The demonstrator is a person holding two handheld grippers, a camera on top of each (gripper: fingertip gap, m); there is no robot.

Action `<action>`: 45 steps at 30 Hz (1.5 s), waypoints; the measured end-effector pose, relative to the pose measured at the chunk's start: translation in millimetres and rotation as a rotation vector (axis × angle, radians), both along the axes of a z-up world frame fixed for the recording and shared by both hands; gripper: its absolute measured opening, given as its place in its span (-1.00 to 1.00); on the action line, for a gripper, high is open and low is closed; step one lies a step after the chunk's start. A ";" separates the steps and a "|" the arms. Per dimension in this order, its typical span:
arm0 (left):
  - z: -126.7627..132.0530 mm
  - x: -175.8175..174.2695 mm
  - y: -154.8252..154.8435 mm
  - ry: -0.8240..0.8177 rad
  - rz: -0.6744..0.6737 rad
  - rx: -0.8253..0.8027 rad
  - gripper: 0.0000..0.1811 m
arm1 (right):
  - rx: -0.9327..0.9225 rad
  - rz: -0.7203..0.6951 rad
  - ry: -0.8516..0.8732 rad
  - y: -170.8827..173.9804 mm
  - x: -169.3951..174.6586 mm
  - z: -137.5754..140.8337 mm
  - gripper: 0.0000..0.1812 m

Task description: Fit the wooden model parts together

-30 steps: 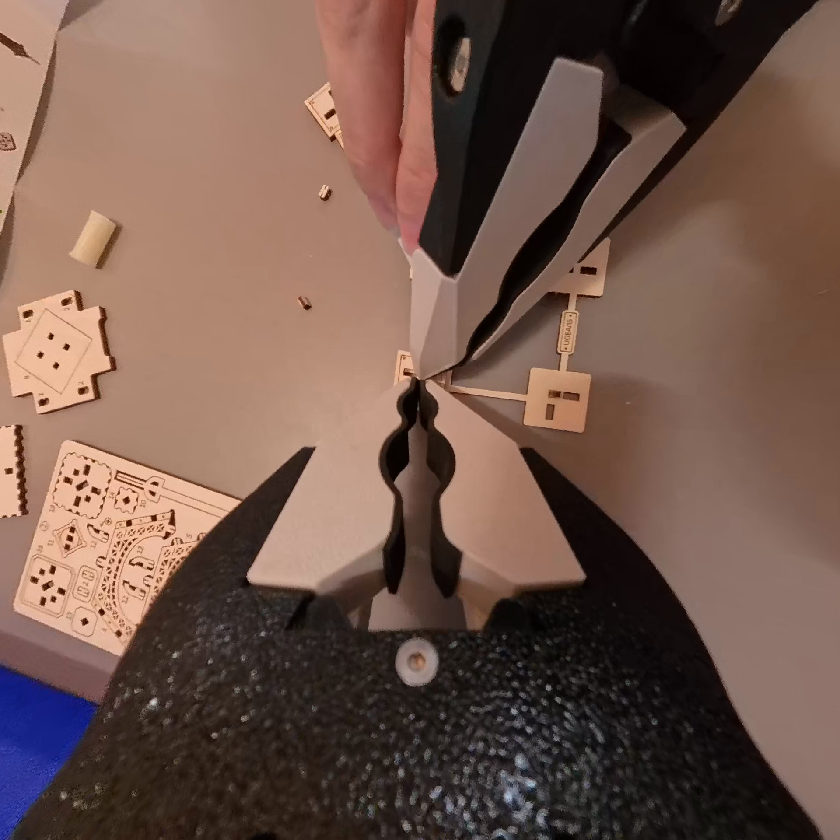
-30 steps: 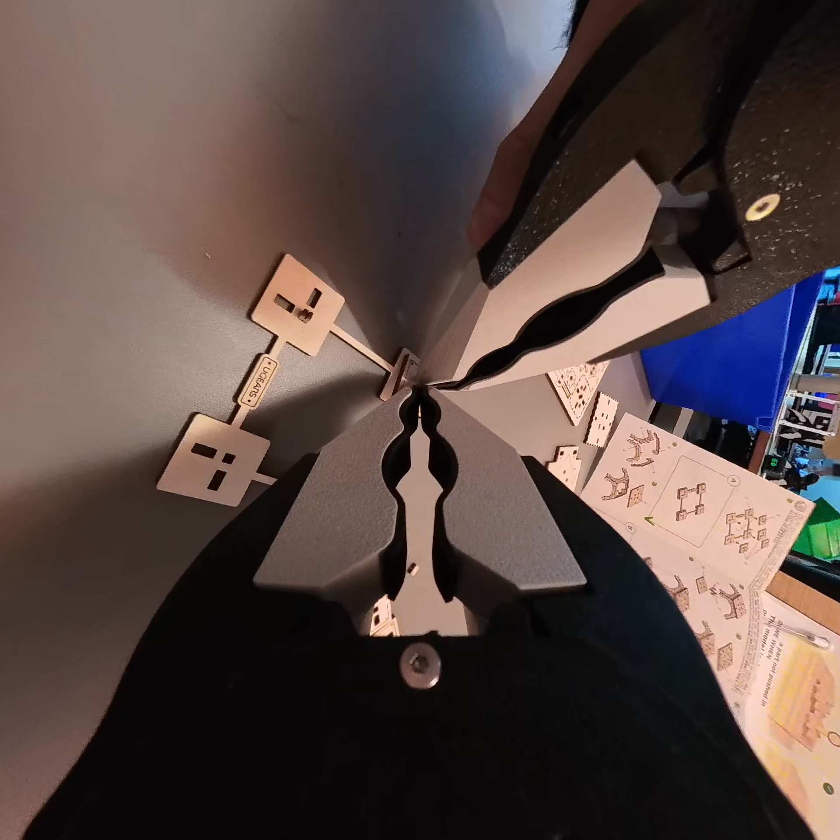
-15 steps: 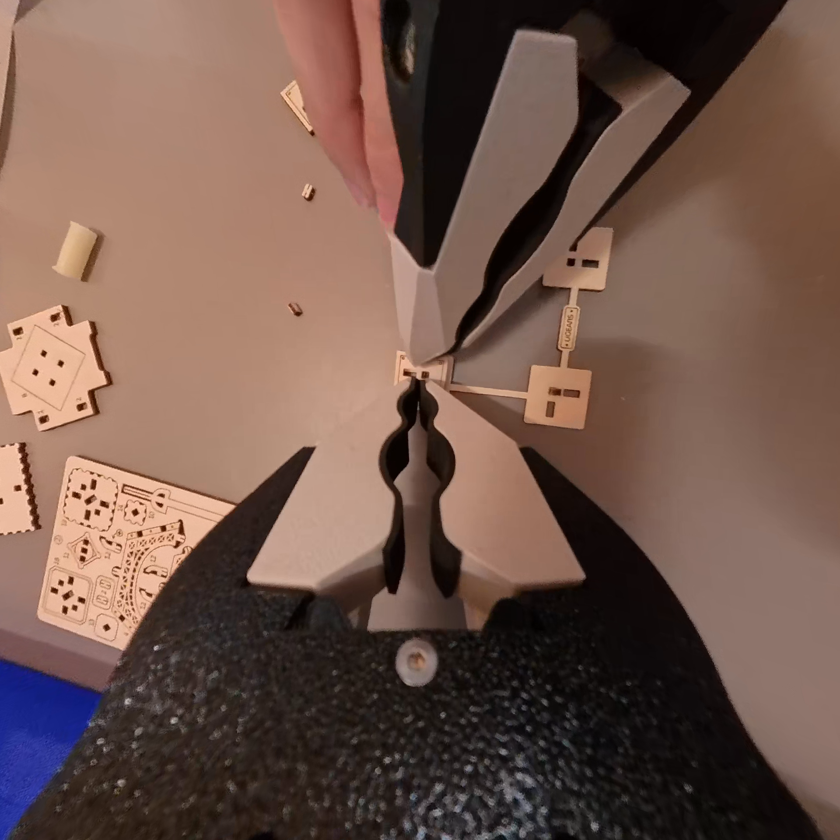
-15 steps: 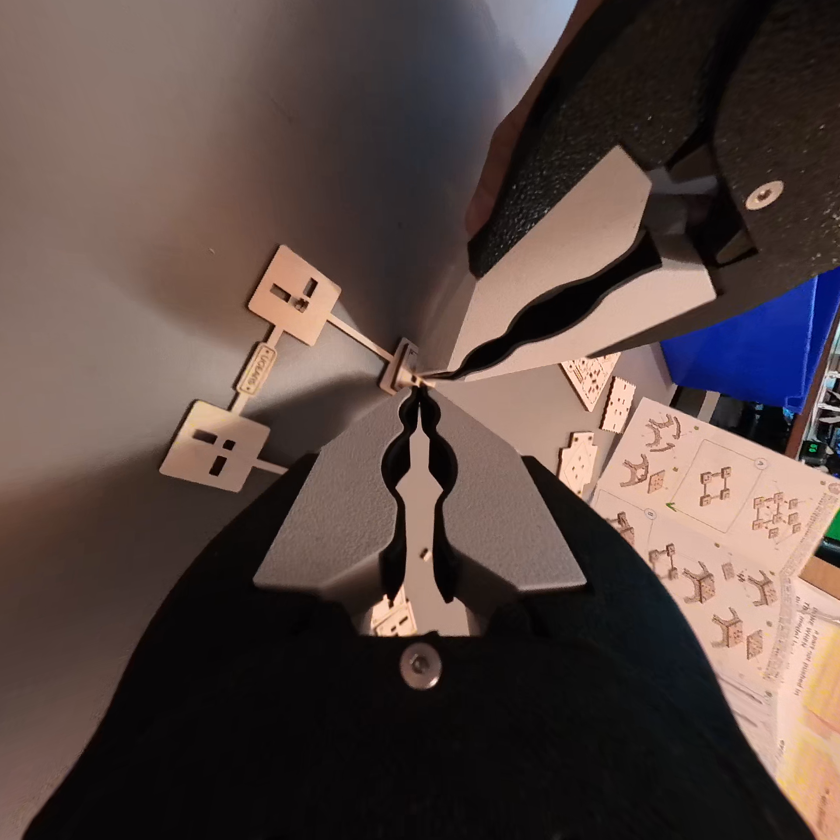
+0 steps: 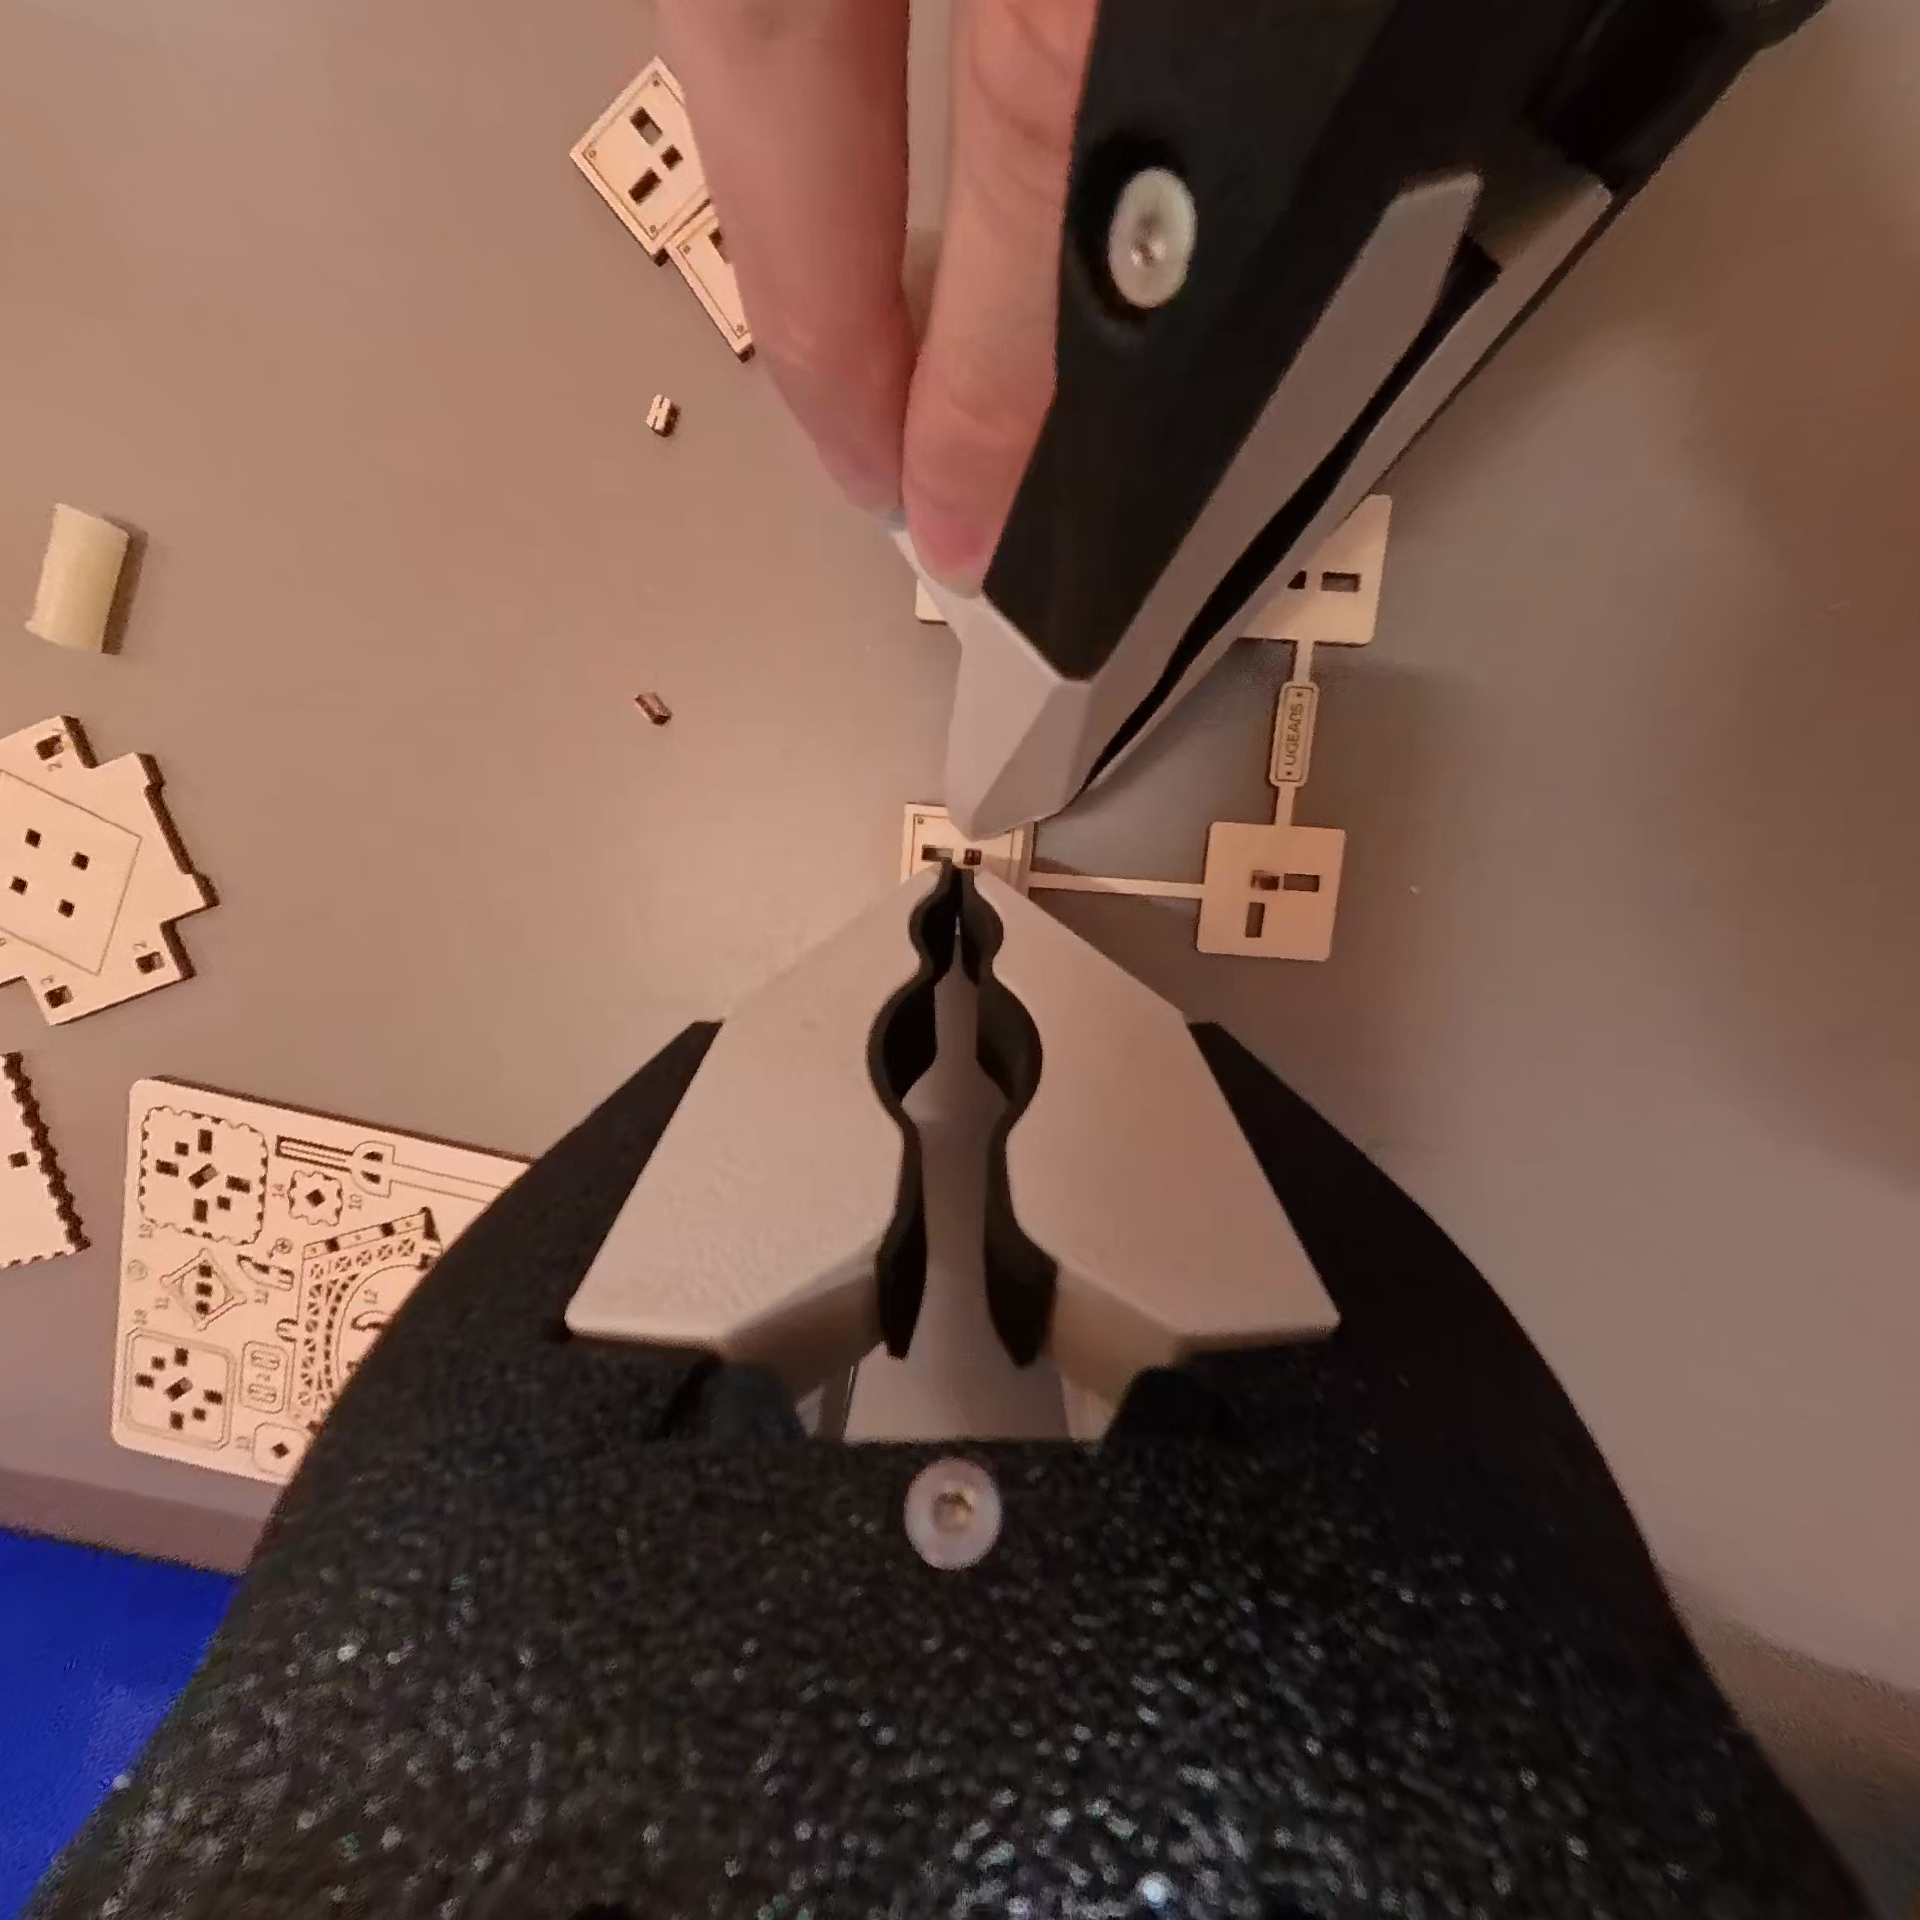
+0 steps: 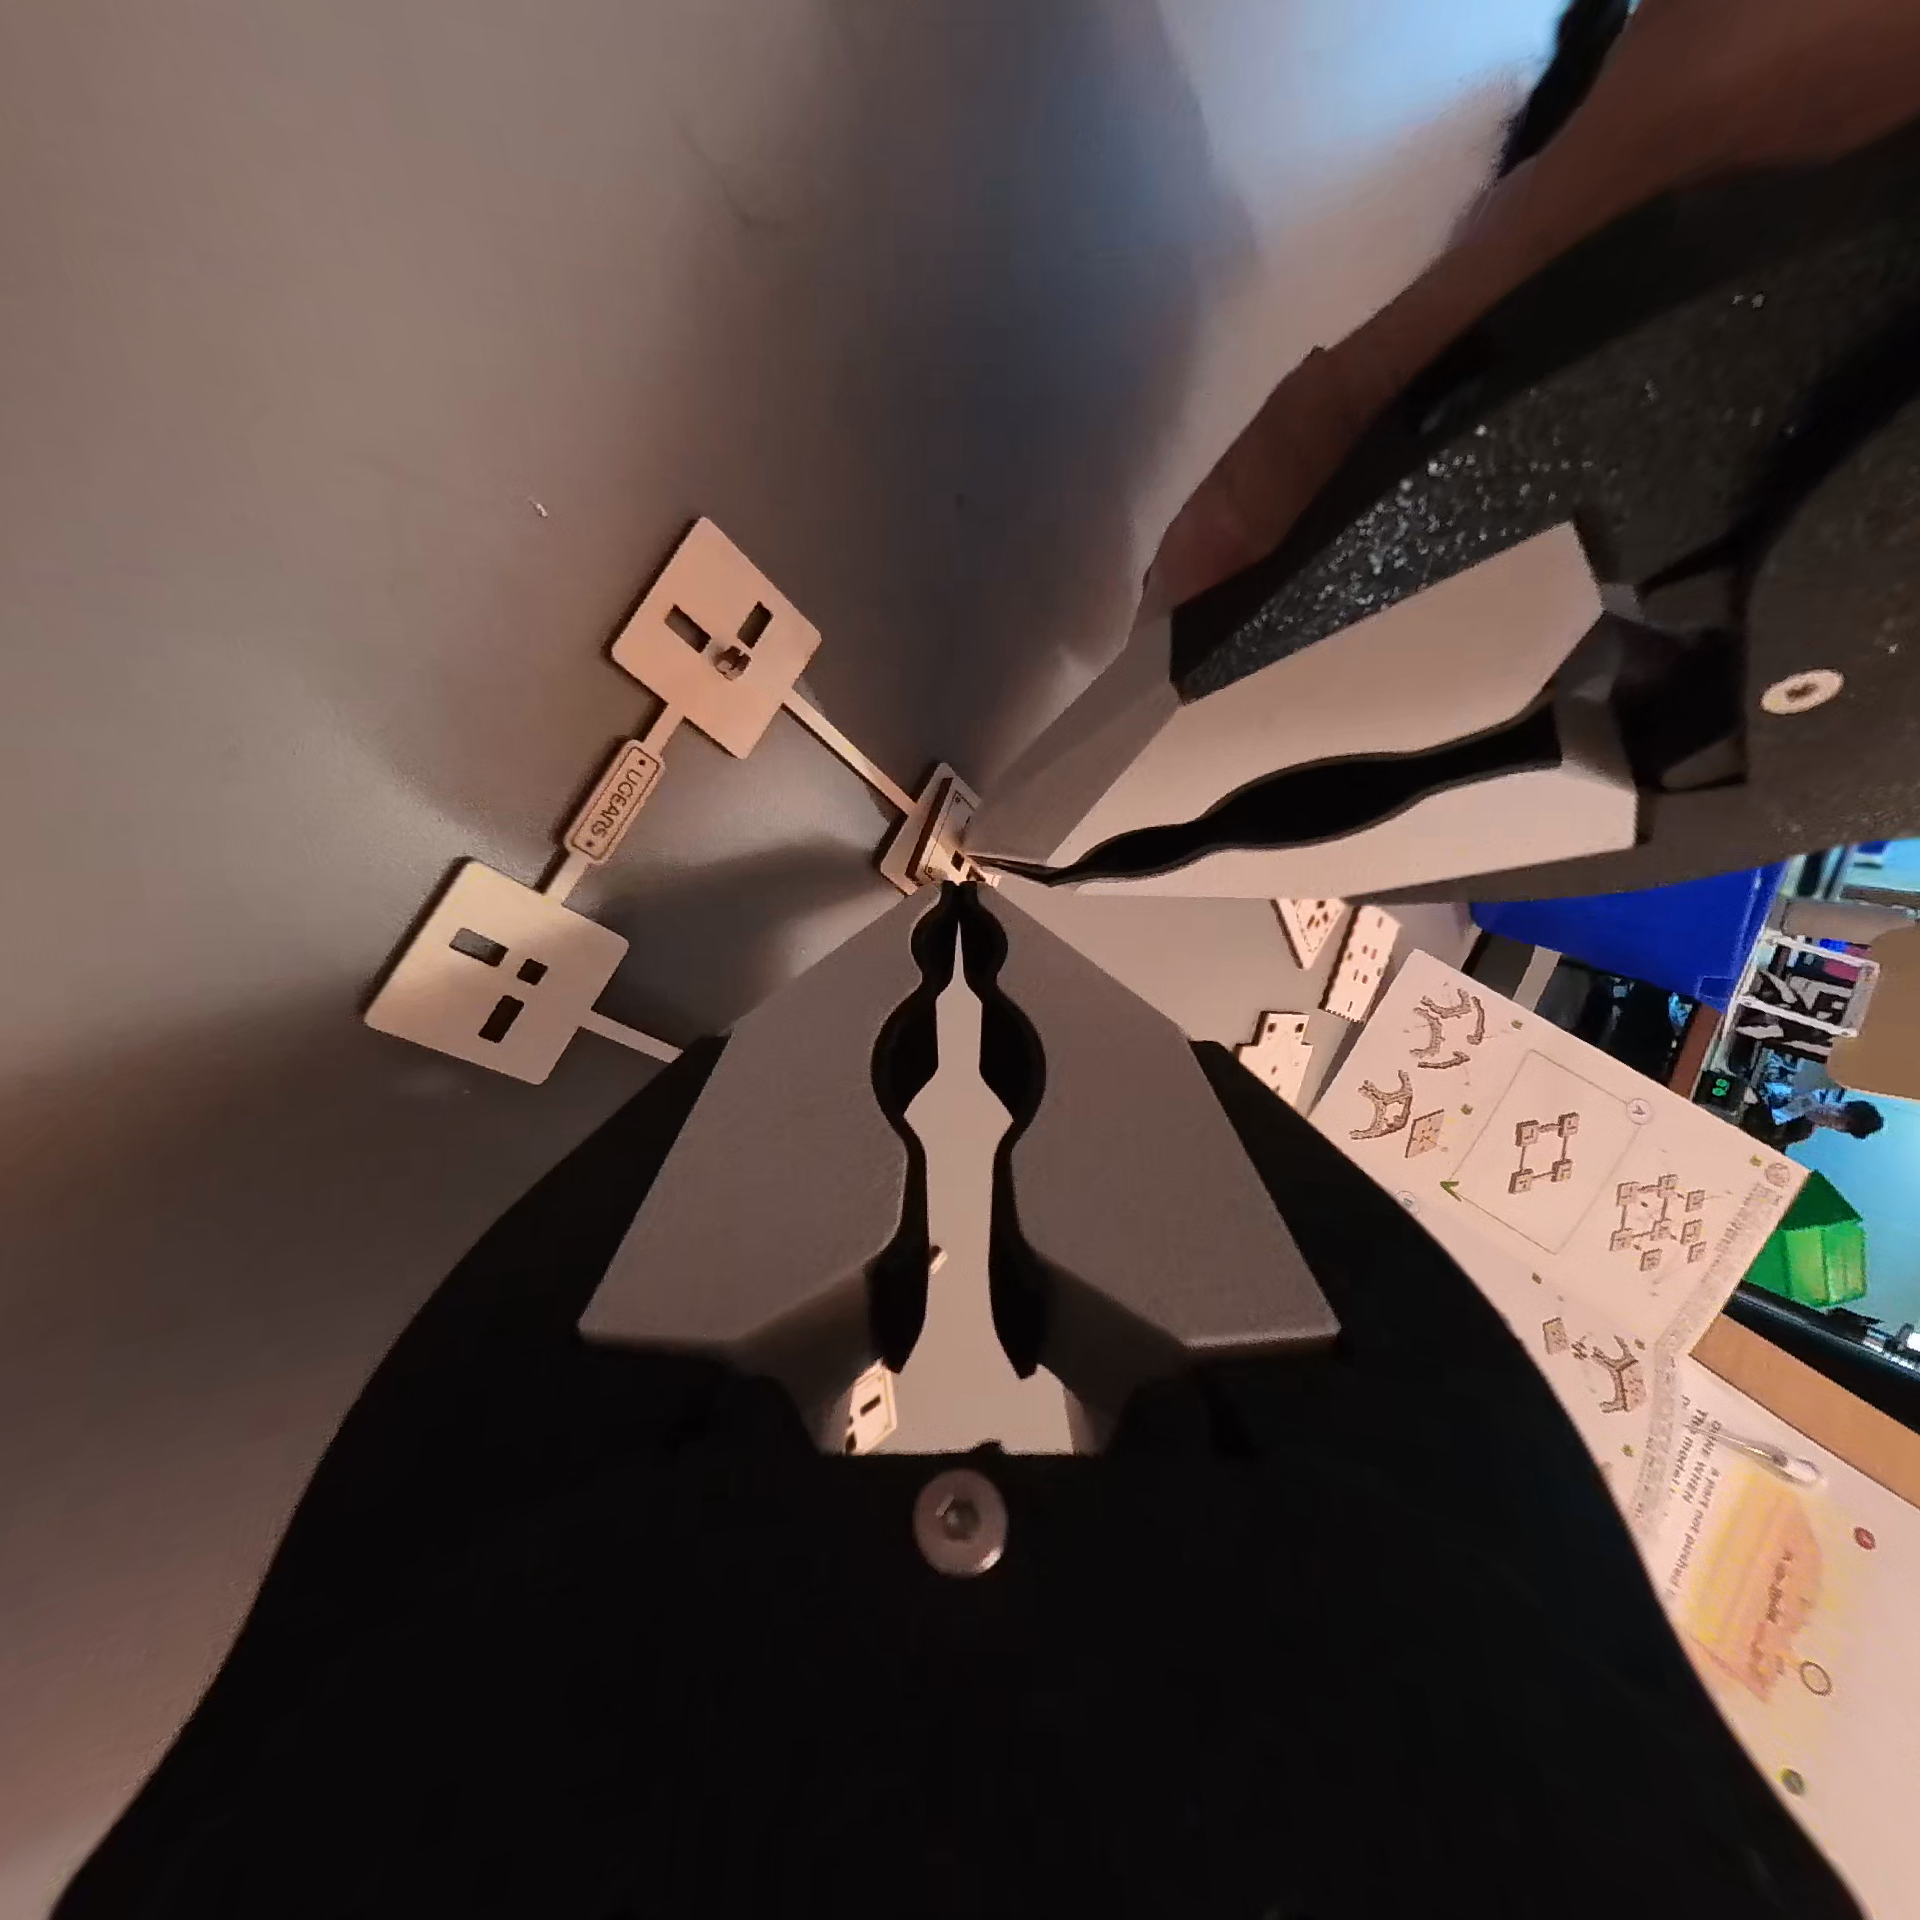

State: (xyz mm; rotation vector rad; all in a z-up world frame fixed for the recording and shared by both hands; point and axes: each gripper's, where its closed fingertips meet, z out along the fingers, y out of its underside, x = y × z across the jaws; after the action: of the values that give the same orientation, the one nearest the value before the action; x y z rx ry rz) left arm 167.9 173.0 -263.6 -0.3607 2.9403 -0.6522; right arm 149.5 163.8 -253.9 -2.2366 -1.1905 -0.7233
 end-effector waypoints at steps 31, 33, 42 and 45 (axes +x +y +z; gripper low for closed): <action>0.2 -0.8 0.5 0.075 0.026 0.153 -1.00 | -0.011 -0.029 -0.024 9.2 6.2 -4.2 -1.00; 0.9 -0.5 -0.2 0.077 0.017 0.185 -1.00 | -0.018 -0.032 -0.018 9.0 6.7 -5.5 -1.00; 1.1 -0.3 -0.4 0.098 0.044 0.222 -1.00 | -0.016 -0.032 -0.039 10.4 9.7 -7.6 -1.00; 0.6 -0.4 -0.3 0.108 0.060 0.209 -1.00 | -0.038 -0.031 -0.065 11.1 10.6 -7.3 -1.00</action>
State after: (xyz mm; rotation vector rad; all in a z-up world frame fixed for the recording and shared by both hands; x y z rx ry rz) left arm 167.5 172.7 -263.0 -0.4742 3.0469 -0.3236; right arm 160.1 174.9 -261.2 -2.2830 -1.2125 -0.7968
